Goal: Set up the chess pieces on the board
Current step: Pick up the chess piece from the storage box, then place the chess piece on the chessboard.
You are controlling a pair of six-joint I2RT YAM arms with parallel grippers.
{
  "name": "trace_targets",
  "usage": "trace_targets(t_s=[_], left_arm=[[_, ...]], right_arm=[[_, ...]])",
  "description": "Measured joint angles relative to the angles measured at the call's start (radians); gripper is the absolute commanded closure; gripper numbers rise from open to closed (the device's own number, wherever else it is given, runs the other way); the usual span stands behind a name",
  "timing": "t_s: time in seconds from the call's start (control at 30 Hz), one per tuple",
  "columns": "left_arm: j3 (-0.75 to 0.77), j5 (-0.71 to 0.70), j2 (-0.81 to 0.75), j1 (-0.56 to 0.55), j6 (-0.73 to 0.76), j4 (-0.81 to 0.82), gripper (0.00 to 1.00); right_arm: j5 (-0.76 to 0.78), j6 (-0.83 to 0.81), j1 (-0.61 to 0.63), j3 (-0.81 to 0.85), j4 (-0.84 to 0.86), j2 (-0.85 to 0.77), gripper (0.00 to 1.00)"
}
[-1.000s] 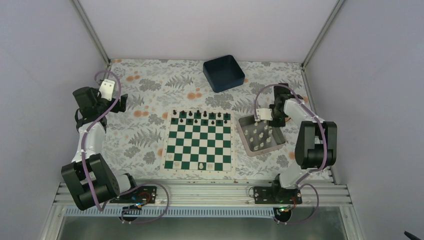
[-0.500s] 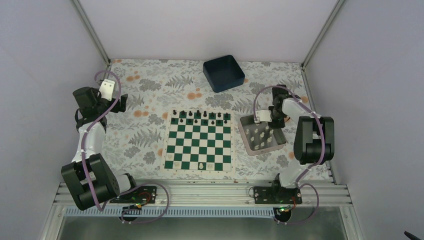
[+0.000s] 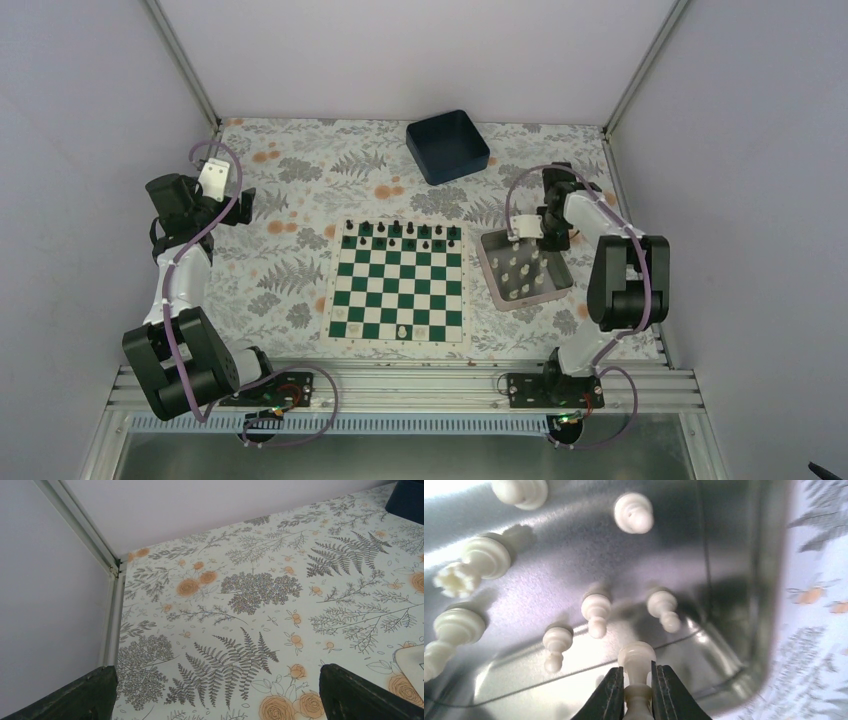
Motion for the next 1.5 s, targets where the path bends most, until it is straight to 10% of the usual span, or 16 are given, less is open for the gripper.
trace_targets(t_s=[0.23, 0.5, 1.03, 1.5], left_arm=[[0.000, 0.000, 0.000, 0.000, 0.000, 0.000, 0.00], [0.000, 0.001, 0.000, 0.000, 0.000, -0.001, 0.00], [0.000, 0.013, 0.000, 0.000, 0.000, -0.002, 0.00], [0.000, 0.016, -0.001, 0.000, 0.000, -0.002, 0.00]], right_arm=[[-0.039, 0.060, 0.111, 0.148, -0.145, -0.086, 0.89], [-0.103, 0.198, 0.507, 0.260, -0.279, -0.143, 0.88], [-0.154, 0.390, 1.098, 0.399, -0.322, 0.148, 0.87], [-0.180, 0.415, 1.219, 0.414, -0.314, 0.257, 0.87]])
